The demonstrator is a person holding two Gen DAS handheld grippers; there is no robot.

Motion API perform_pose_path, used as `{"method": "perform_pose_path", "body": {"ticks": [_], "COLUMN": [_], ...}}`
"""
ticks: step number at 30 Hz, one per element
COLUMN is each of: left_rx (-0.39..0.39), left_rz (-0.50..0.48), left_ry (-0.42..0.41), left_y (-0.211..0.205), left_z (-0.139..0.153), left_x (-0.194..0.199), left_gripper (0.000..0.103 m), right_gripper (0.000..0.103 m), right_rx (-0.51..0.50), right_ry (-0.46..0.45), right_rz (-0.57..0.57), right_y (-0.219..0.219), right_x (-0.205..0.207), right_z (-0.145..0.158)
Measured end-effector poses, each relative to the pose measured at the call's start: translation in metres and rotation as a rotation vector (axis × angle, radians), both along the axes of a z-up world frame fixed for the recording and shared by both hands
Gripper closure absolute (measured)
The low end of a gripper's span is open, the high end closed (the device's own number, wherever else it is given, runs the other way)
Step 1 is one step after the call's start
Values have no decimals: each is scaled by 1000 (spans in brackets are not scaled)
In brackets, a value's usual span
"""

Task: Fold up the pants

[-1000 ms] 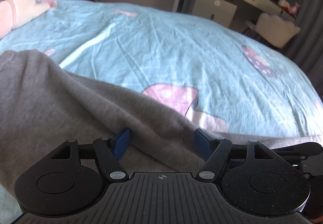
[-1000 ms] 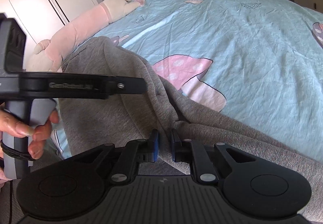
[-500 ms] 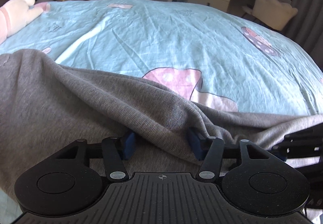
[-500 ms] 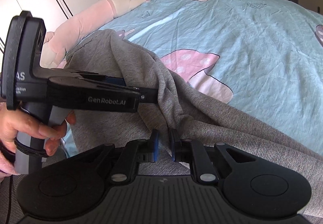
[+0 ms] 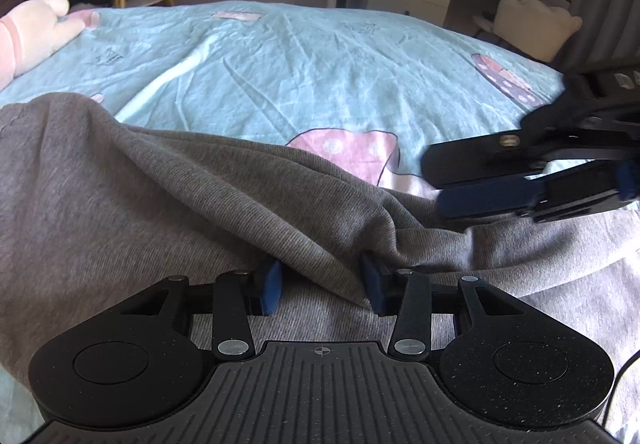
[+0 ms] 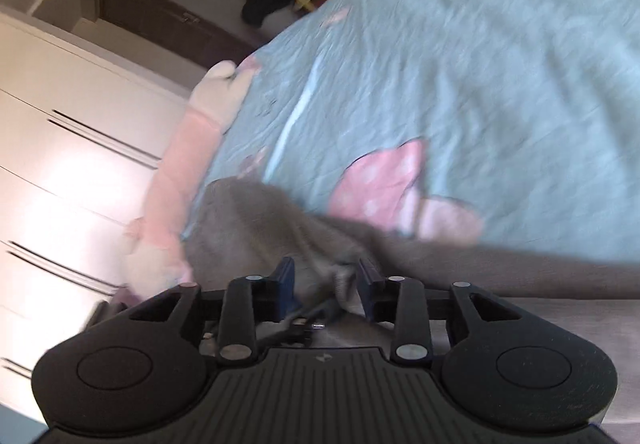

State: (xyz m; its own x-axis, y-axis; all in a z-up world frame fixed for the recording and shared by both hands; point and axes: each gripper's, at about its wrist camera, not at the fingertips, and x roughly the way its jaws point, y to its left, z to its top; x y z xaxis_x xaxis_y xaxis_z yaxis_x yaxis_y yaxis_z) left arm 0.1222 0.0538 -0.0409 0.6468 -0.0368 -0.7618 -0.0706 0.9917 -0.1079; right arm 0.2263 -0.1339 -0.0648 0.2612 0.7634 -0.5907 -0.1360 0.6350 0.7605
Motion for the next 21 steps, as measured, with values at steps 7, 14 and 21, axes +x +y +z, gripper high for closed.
{"method": "perform_pose_path", "body": {"ticks": [7, 14, 21], "left_rx": [-7, -35, -45], "left_rz": [-1, -1, 3], "left_ry": [0, 2, 3], "left_y": [3, 9, 9], "left_z": [0, -1, 0], "left_x": [-2, 0, -4], "left_gripper": [60, 59, 60], "right_gripper": [64, 64, 63], "right_rx": [49, 25, 3], "right_ry": [216, 250, 341], "right_rz": [-53, -184, -114], "right_y": [24, -3, 20], "right_x": [18, 12, 21], "right_z": [-36, -33, -41]}}
